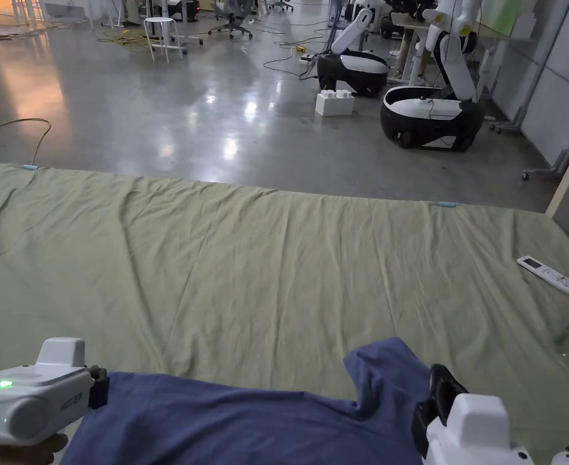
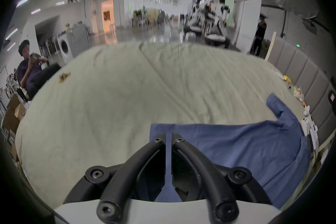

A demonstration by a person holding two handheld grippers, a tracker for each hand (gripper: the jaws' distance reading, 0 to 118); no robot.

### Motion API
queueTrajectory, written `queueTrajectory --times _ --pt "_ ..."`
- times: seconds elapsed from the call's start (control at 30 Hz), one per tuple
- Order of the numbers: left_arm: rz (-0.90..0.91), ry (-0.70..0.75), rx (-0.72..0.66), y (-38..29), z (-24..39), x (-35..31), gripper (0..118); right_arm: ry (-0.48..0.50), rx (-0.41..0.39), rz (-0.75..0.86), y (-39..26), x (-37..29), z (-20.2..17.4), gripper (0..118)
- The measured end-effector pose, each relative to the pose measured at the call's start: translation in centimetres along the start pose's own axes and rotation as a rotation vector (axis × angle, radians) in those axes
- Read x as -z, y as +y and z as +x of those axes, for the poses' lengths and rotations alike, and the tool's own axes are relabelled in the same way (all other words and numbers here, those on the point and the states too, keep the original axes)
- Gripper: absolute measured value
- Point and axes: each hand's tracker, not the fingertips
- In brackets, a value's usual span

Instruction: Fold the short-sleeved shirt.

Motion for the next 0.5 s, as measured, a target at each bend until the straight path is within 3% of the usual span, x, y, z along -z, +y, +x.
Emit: queueTrajectory --times 0.1,0.17,0.2,0.5 --pt "-0.042 0.007 -0.007 0.8 -0.4 2.8 26 0.001 -0.015 -0.024 -0.7 0.5 0.6 1" --pt "-0.074 0.021 -0.025 1.3 -0.5 4.1 62 -0.006 -0.026 -0.041 -1.2 0.9 1.0 1" --pt "-0.089 0.036 -0.035 1.5 -0.5 4.8 71 -0.01 -0.029 -0.052 -1.4 1.1 1.2 1" --pt "-0.196 0.074 -0.03 2.1 -0.2 8.7 73 -0.062 -0.029 -0.159 -4.2 2.1 3.4 1"
